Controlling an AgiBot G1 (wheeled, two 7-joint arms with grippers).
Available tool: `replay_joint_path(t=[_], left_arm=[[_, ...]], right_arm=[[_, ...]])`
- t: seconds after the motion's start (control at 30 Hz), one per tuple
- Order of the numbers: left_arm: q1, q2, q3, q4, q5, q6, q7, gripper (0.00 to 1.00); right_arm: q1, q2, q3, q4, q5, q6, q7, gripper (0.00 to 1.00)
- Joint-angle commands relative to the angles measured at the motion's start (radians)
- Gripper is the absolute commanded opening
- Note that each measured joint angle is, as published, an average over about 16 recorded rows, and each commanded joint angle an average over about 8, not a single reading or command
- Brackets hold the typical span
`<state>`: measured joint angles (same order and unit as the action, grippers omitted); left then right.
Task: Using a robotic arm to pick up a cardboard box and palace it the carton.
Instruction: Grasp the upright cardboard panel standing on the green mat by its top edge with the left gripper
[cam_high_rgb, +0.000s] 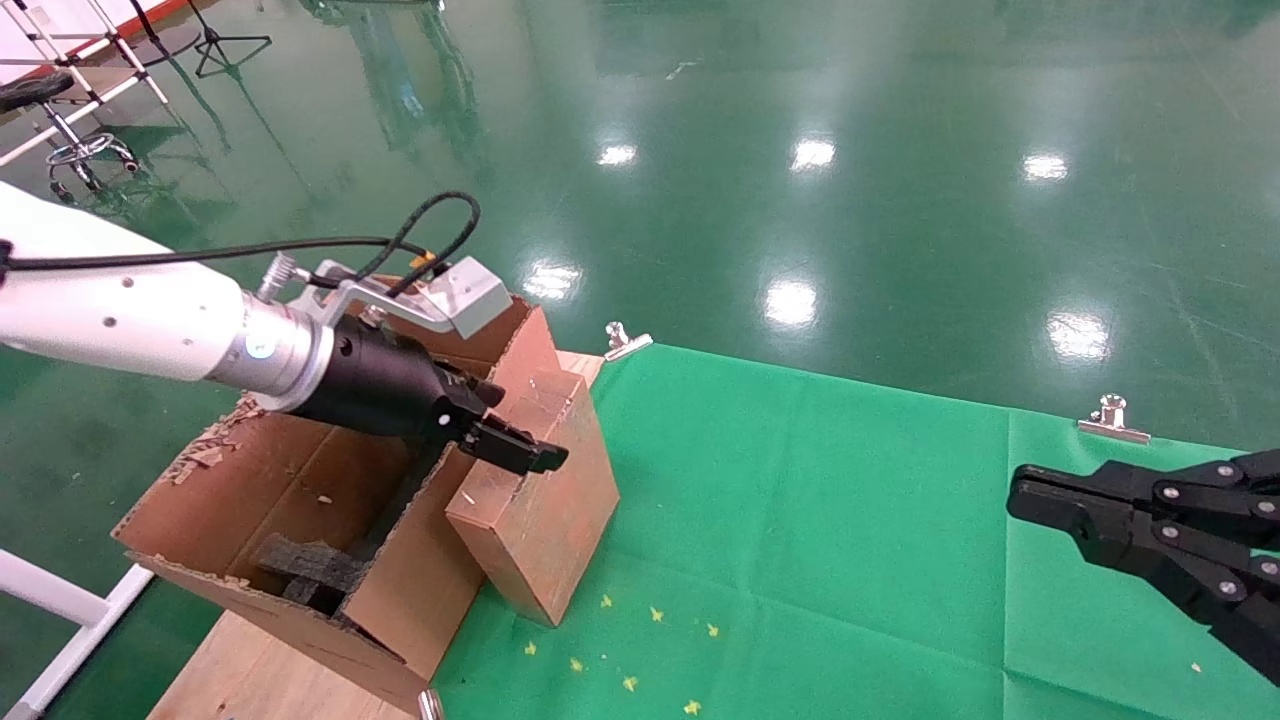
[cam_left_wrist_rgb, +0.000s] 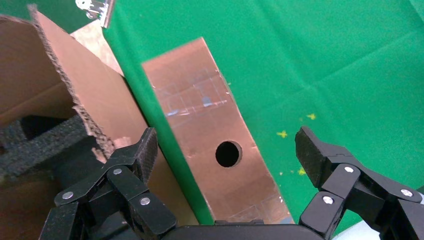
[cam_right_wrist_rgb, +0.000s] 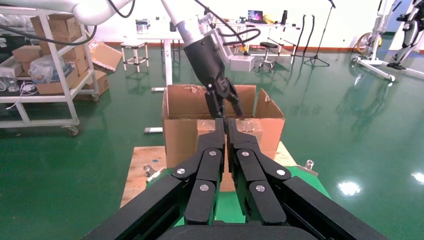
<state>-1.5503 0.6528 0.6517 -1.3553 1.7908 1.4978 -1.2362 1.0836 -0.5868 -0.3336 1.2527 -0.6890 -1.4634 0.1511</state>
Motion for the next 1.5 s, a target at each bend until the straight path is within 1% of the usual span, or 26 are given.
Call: replay_joint_path(t=[0.03,0.27,0.37,0.4,0.43,0.53,0.57,0.6,0.67,0.7,0.83,0.87,1.5], left_arm=[[0.006,0.005,0.008,0.0,0.006,-0.003,-0.008,1.0],[0.029,0.018,0.033,0.0,0.03,-0.016,-0.011,1.0],[0.035,0.021,0.042,0.001,0.039,-0.015,-0.011,1.0],[0.036,0.022,0.045,0.001,0.043,-0.014,-0.011,1.0],[0.037,0.024,0.047,0.002,0.045,-0.013,-0.012,1.0],[0.036,0.027,0.052,0.002,0.051,-0.01,-0.012,1.0],[0.035,0.028,0.053,0.002,0.052,-0.01,-0.012,1.0],[0.035,0.029,0.054,0.002,0.052,-0.01,-0.012,0.97],[0.034,0.03,0.054,0.002,0.054,-0.009,-0.013,0.72],[0.034,0.029,0.054,0.002,0.054,-0.009,-0.013,0.6],[0.034,0.028,0.054,0.002,0.052,-0.009,-0.012,0.1],[0.034,0.028,0.053,0.002,0.052,-0.009,-0.012,0.0],[0.035,0.025,0.05,0.002,0.048,-0.009,-0.012,0.0]], right_arm=[[0.0,0.0,0.0,0.0,0.0,0.0,0.0,0.0],[0.0,0.0,0.0,0.0,0.0,0.0,0.0,0.0],[0.0,0.0,0.0,0.0,0.0,0.0,0.0,0.09],[0.0,0.0,0.0,0.0,0.0,0.0,0.0,0.14],[0.0,0.0,0.0,0.0,0.0,0.0,0.0,0.24],[0.0,0.0,0.0,0.0,0.0,0.0,0.0,0.61],[0.0,0.0,0.0,0.0,0.0,0.0,0.0,0.71],[0.0,0.0,0.0,0.0,0.0,0.0,0.0,0.8],[0.0,0.0,0.0,0.0,0.0,0.0,0.0,0.97],[0.0,0.0,0.0,0.0,0.0,0.0,0.0,1.0],[0.0,0.0,0.0,0.0,0.0,0.0,0.0,1.0],[0.0,0.0,0.0,0.0,0.0,0.0,0.0,1.0],[0.0,0.0,0.0,0.0,0.0,0.0,0.0,1.0]])
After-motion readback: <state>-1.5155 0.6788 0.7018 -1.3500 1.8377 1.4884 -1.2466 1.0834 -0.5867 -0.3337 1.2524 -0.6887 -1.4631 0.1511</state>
